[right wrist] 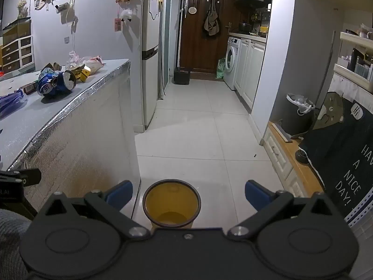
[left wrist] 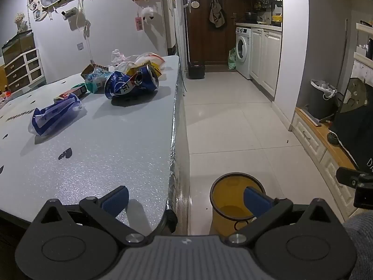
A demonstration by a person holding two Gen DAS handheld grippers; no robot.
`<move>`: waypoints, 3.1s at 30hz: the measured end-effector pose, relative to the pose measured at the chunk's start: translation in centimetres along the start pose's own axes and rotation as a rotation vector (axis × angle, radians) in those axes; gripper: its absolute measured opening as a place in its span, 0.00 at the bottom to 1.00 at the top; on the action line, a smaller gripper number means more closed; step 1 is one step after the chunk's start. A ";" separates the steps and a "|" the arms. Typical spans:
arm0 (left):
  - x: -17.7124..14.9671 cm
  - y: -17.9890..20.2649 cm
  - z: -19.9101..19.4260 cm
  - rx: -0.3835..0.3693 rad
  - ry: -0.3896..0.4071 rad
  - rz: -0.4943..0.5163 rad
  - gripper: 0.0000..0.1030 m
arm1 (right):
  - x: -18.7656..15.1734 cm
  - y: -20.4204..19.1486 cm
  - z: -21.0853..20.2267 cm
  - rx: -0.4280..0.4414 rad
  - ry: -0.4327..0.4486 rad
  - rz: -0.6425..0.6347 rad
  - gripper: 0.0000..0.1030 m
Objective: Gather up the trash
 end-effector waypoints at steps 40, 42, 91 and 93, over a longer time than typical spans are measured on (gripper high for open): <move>0.0 0.0 0.0 -0.003 0.002 -0.004 1.00 | 0.1 -0.3 0.0 -0.002 0.000 -0.001 1.00; 0.0 0.0 0.0 -0.005 0.002 -0.005 1.00 | 0.1 -0.3 0.0 -0.002 0.000 -0.002 1.00; -0.2 0.1 0.2 -0.013 0.022 -0.013 1.00 | 0.0 -0.3 -0.2 -0.016 0.016 -0.011 1.00; 0.0 0.1 0.4 -0.022 0.026 -0.008 1.00 | 0.0 -0.2 0.1 -0.019 0.014 -0.020 1.00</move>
Point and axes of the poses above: each gripper's, at about its wrist camera, not at the fingertips, and z roughly the way its jaws point, y to its right, x to its top, the point moved 5 cm from there along z, roughly the way its jaws point, and after that the axes turned 13 degrees about -x, right-handed, at the moved point
